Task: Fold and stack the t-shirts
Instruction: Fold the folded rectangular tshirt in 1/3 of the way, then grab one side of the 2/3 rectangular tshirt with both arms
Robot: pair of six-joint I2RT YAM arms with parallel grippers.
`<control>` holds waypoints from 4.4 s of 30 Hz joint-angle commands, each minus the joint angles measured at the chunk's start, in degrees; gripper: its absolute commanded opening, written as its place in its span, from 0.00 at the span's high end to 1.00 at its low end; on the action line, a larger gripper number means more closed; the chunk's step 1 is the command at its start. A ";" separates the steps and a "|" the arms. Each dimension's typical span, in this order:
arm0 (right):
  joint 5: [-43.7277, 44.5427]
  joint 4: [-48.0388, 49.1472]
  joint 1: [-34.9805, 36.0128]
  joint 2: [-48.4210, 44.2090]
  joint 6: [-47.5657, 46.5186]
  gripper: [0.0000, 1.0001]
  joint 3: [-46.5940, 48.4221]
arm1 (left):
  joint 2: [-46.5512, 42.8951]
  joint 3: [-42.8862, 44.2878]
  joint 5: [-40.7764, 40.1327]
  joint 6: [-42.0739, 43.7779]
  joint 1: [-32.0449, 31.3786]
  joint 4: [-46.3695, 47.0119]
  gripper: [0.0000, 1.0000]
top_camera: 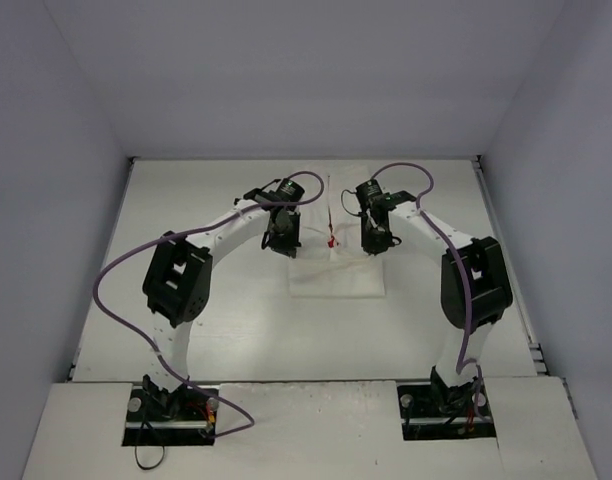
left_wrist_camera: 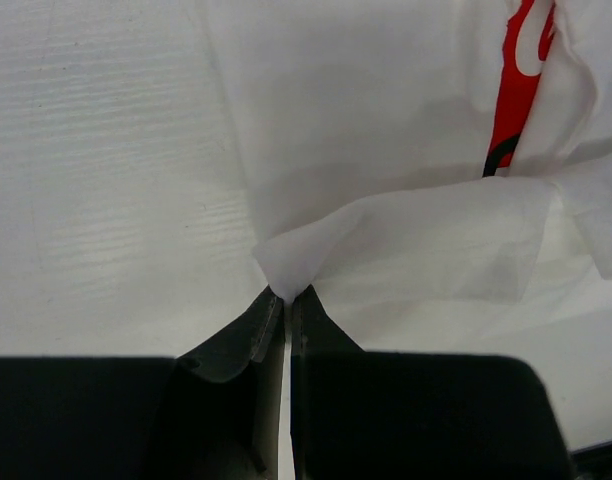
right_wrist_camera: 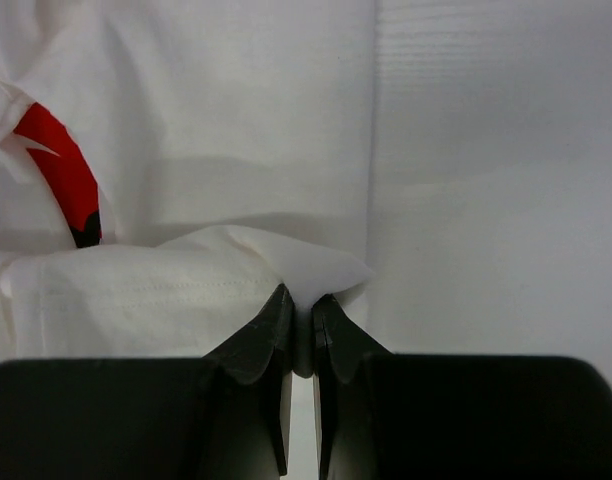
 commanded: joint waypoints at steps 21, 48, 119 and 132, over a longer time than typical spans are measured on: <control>-7.51 -0.32 -10.86 11.79 -7.03 0.56 28.44 | 7.84 24.78 -0.88 4.83 6.58 0.71 0.49; -38.25 7.60 -1.49 7.56 -25.84 1.00 7.54 | -9.84 -19.12 -8.59 -10.60 -6.74 24.17 0.86; -11.39 26.44 -5.15 -16.79 2.96 0.54 -36.92 | -9.35 -24.93 -1.96 -10.43 -3.80 17.46 0.63; -9.87 25.59 -2.41 -18.68 6.32 1.00 -39.96 | -10.86 -27.17 -0.72 -7.14 -3.51 17.10 1.00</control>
